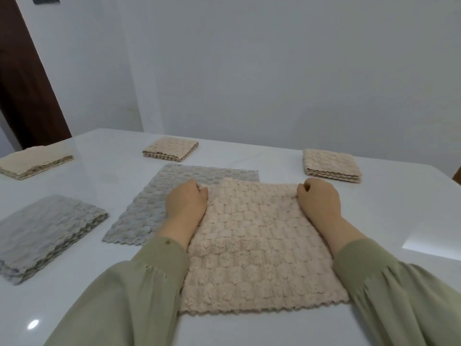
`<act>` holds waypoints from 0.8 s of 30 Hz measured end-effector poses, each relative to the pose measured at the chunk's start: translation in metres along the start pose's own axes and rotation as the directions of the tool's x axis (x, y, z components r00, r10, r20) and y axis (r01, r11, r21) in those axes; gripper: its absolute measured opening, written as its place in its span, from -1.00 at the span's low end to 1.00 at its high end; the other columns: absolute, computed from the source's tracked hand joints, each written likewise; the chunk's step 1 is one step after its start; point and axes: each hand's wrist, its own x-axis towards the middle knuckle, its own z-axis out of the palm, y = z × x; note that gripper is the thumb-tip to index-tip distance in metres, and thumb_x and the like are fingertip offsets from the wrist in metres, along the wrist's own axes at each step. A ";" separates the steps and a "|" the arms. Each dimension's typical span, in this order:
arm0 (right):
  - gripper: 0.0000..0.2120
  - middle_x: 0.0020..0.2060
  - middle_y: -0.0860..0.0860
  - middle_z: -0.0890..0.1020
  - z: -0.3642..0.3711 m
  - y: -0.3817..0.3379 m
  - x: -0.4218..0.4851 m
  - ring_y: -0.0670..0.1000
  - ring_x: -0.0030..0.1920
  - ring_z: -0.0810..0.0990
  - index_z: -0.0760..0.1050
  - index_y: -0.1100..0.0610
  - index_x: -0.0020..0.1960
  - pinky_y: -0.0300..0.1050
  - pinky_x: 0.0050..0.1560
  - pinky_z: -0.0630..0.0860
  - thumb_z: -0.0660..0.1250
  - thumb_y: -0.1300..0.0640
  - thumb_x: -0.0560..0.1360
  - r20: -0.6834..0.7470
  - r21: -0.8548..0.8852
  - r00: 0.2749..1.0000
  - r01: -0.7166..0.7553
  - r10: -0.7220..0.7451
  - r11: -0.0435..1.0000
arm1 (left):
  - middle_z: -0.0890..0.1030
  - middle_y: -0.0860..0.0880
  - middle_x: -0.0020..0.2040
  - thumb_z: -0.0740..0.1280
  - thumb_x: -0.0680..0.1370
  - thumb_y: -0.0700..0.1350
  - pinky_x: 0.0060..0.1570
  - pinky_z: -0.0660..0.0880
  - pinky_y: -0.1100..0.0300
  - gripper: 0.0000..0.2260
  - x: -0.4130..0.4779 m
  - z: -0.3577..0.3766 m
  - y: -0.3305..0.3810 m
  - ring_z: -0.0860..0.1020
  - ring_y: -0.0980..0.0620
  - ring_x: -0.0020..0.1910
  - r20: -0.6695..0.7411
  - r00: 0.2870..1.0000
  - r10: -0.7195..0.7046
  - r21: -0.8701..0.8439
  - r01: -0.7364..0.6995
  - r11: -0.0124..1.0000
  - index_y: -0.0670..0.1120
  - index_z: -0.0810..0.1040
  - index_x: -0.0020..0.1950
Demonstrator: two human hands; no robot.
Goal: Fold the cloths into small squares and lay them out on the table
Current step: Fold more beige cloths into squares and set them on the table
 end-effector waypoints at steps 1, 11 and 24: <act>-0.79 -0.19 0.15 0.55 0.001 0.002 0.000 0.16 -0.16 0.46 0.50 0.24 -0.18 -0.09 -0.24 0.31 0.18 0.16 0.52 -0.003 0.007 1.000 0.005 -0.005 1.000 | 0.57 -0.05 -0.12 0.13 0.62 0.06 -0.28 0.34 0.16 -0.73 0.000 0.002 0.002 0.51 -0.06 -0.15 0.016 1.000 0.015 0.054 -0.016 0.998 -0.11 0.49 -0.04; -0.53 0.30 0.15 0.47 0.002 0.005 0.004 0.17 0.30 0.39 0.24 0.13 0.44 0.06 0.36 0.25 0.14 0.24 0.53 0.289 0.061 0.952 0.092 -0.105 0.994 | 0.56 -0.06 -0.13 0.22 0.57 -0.09 -0.35 0.33 0.19 -0.85 -0.002 0.002 0.006 0.48 -0.05 -0.22 0.004 1.000 0.021 0.013 -0.021 1.000 -0.05 0.47 -0.18; -0.75 -0.49 0.08 0.36 -0.035 -0.001 0.015 0.05 -0.38 0.38 0.32 0.19 -0.42 -0.21 -0.45 0.25 0.25 0.42 0.35 0.298 0.286 0.943 -0.235 0.147 0.929 | 0.58 0.03 -0.28 0.33 0.50 -0.16 -0.30 0.43 0.18 -0.91 -0.013 -0.021 0.007 0.45 0.06 -0.39 -0.130 0.983 -0.132 -0.657 0.015 0.754 0.01 0.60 -0.08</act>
